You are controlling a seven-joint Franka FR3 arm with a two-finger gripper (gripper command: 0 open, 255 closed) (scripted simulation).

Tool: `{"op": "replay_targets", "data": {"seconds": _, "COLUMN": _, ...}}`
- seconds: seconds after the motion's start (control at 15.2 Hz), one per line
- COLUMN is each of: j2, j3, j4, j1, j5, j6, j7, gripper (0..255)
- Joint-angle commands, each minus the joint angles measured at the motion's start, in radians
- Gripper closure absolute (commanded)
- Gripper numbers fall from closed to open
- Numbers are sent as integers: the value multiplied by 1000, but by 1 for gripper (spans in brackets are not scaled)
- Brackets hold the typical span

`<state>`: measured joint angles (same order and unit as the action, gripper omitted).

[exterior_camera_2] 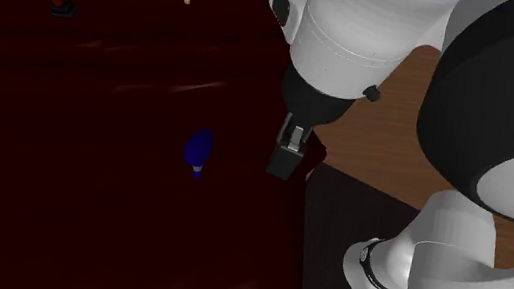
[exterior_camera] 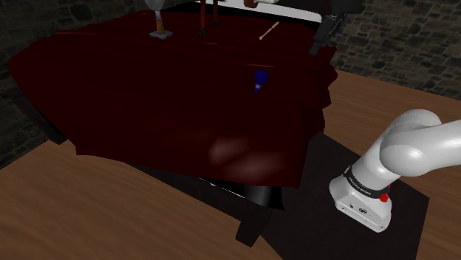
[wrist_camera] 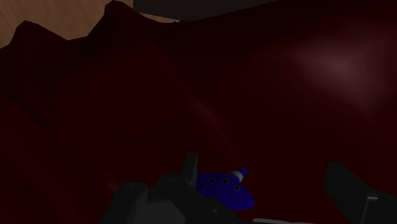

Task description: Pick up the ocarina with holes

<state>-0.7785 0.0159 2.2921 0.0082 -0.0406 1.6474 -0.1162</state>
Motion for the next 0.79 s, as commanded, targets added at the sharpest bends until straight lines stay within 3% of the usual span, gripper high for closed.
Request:
{"op": "replay_targets", "data": {"seconds": 0.0, "j2": 0, "j3": 0, "j4": 0, "j1": 0, "j5": 0, "j6": 0, "j7": 0, "gripper": 0}}
{"op": "replay_targets", "data": {"seconds": 0.4, "j2": 271, "j3": 138, "j4": -125, "j1": -83, "j5": -10, "j6": 38, "j7": 338, "gripper": 0}}
{"op": "replay_targets", "data": {"seconds": 0.73, "j2": 516, "j3": 211, "j4": -269, "j1": -140, "j5": 16, "j6": 35, "j7": 616, "gripper": 0}}
